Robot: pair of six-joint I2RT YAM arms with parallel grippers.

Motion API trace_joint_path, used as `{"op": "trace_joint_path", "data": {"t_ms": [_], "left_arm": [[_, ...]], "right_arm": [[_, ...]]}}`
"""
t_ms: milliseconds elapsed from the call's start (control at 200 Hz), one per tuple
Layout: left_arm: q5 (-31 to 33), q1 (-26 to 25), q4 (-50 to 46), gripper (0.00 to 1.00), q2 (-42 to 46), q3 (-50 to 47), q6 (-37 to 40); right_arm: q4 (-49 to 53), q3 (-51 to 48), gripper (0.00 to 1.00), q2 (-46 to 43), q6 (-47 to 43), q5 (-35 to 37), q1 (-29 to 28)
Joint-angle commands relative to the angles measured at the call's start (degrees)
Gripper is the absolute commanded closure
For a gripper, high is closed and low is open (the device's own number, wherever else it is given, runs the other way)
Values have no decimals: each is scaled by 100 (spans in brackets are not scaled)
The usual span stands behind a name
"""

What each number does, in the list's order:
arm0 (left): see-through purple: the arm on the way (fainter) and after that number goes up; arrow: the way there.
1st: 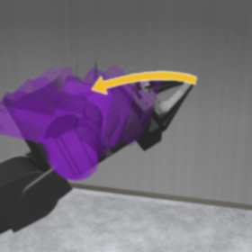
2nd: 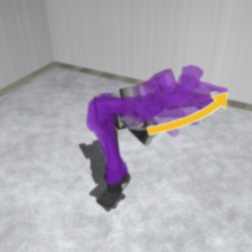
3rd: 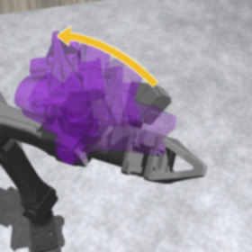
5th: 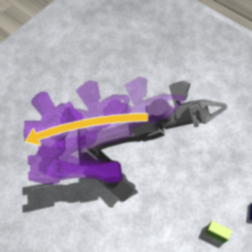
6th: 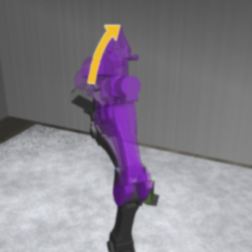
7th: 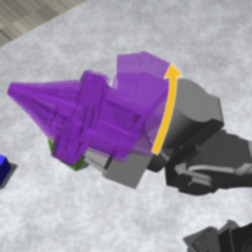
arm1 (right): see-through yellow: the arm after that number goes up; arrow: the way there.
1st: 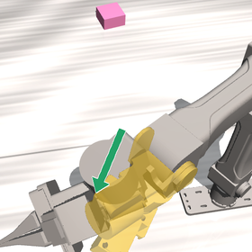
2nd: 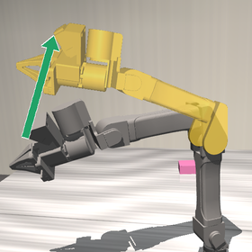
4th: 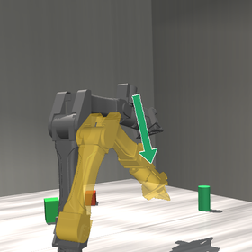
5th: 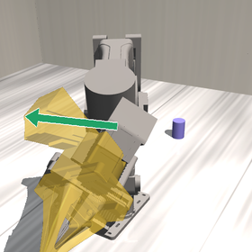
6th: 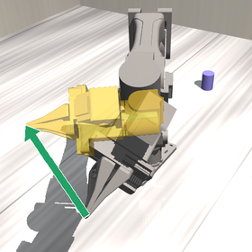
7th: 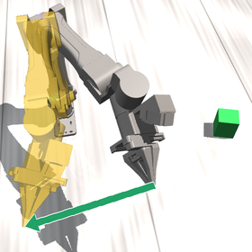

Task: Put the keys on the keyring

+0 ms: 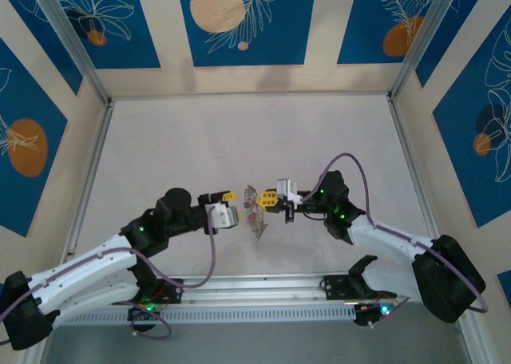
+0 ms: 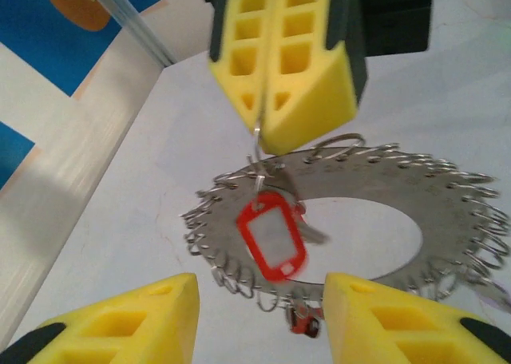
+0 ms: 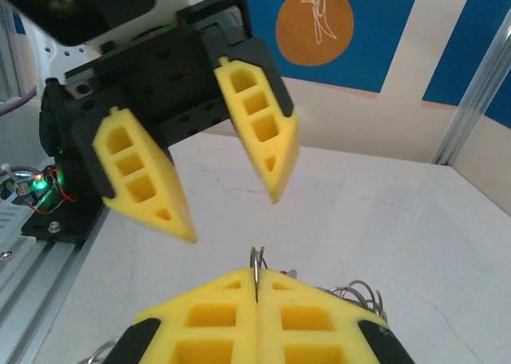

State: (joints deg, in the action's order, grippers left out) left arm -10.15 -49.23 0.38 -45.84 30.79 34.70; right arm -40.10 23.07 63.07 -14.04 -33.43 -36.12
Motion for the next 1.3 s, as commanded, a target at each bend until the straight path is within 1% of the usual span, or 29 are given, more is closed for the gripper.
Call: {"op": "trace_joint_path", "data": {"t_ms": [0,165,230,305,385,530,575,640,700,925,1095,1165,1225,1295], "left_arm": [[-425,104,-206,56,-91,310,-259],[-842,141,-120,56,-409,491,-414],[-1048,142,-327,57,-581,662,-426],[-1203,138,-640,61,-835,894,-407],[-1159,141,-757,63,-1016,1042,-473],[-1106,144,-561,66,-1022,1036,-554],[-1152,144,-571,69,-1044,1056,-504],[-1172,143,-669,77,-1096,1111,-469],[-1182,152,-752,81,-1132,1152,-464],[-1121,186,-733,83,-1242,1116,-438],[-1147,282,-692,83,-1321,1086,-498],[-1189,313,-705,89,-1322,1113,-551],[-1255,332,-679,93,-1296,1101,-559],[-1296,337,-646,93,-1282,1098,-544]], "right_arm": [[-306,-5,100,-86,-158,-87,-53],[-227,22,100,-74,-227,-32,-120],[-203,52,100,-37,-248,-31,-123],[-129,98,100,-24,-240,-39,-126],[-135,106,100,-12,-247,-32,-141],[-91,163,100,96,-307,-127,-158],[-87,180,100,109,-304,-121,-175],[-118,195,100,135,-302,-94,-200],[-121,235,100,183,-311,-111,-203],[-195,248,100,248,-352,-142,-229],[-207,241,100,216,-392,-208,-229],[-200,226,100,210,-406,-199,-229],[-141,239,100,230,-468,-231,-229],[-42,248,100,206,-520,-222,-237]]}}
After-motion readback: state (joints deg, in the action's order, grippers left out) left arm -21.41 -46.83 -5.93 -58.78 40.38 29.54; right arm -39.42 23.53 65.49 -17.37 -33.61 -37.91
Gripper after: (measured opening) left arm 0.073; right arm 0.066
